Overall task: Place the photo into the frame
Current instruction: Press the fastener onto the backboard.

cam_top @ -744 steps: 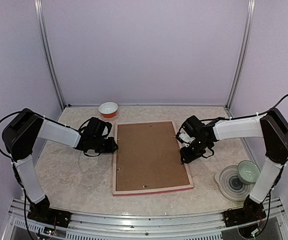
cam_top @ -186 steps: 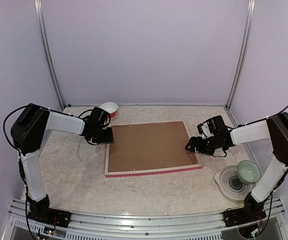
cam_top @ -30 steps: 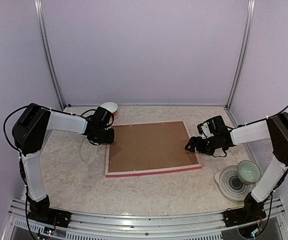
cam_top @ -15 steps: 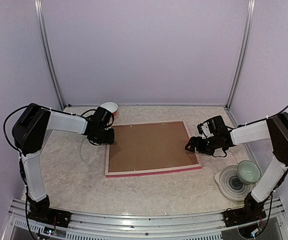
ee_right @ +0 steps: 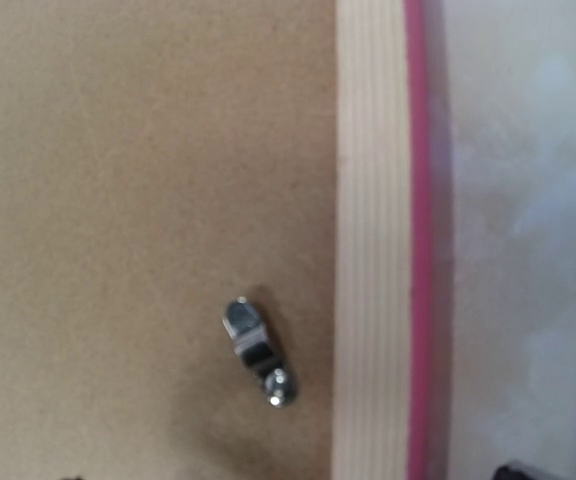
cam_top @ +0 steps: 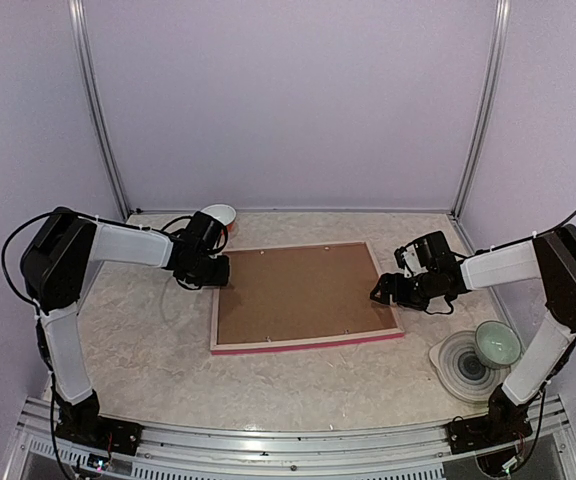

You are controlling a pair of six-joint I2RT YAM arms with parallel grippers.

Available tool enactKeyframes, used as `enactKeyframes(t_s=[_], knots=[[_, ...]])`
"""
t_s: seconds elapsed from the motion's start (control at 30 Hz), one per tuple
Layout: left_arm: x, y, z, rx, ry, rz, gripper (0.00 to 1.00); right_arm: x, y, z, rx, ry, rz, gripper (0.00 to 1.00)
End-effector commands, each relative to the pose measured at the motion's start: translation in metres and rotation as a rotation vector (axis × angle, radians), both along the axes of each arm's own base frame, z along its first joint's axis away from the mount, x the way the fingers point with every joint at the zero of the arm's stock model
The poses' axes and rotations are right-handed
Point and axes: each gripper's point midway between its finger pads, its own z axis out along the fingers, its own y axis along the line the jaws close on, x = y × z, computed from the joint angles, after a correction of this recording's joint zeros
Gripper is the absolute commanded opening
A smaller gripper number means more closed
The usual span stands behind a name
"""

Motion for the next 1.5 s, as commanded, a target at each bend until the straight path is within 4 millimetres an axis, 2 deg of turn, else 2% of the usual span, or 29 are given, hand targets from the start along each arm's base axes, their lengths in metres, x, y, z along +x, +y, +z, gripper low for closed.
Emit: enactKeyframes(t_s=[0.0, 0.63, 0.93, 1.3, 1.47], knots=[[-0.009, 0.002, -0.005, 0.008, 0.028, -0.013, 0.37, -0.006, -0.006, -0.005, -0.011, 0.02, -0.006, 0.88], [-0.011, 0.01, -0.017, 0.01, 0.049, 0.007, 0.34, -0.006, -0.008, -0.007, -0.016, 0.021, -0.01, 0.88], [-0.003, 0.011, -0.009, -0.054, 0.028, 0.023, 0.34, -0.006, -0.007, -0.007, -0.014, 0.021, -0.009, 0.88], [-0.004, 0.008, -0.017, -0.074, 0.053, 0.014, 0.33, -0.006, -0.007, -0.008, -0.013, 0.024, -0.007, 0.88], [-0.003, 0.005, -0.012, -0.093, 0.043, 0.012, 0.34, -0.006, -0.007, -0.007, -0.015, 0.023, -0.008, 0.88]])
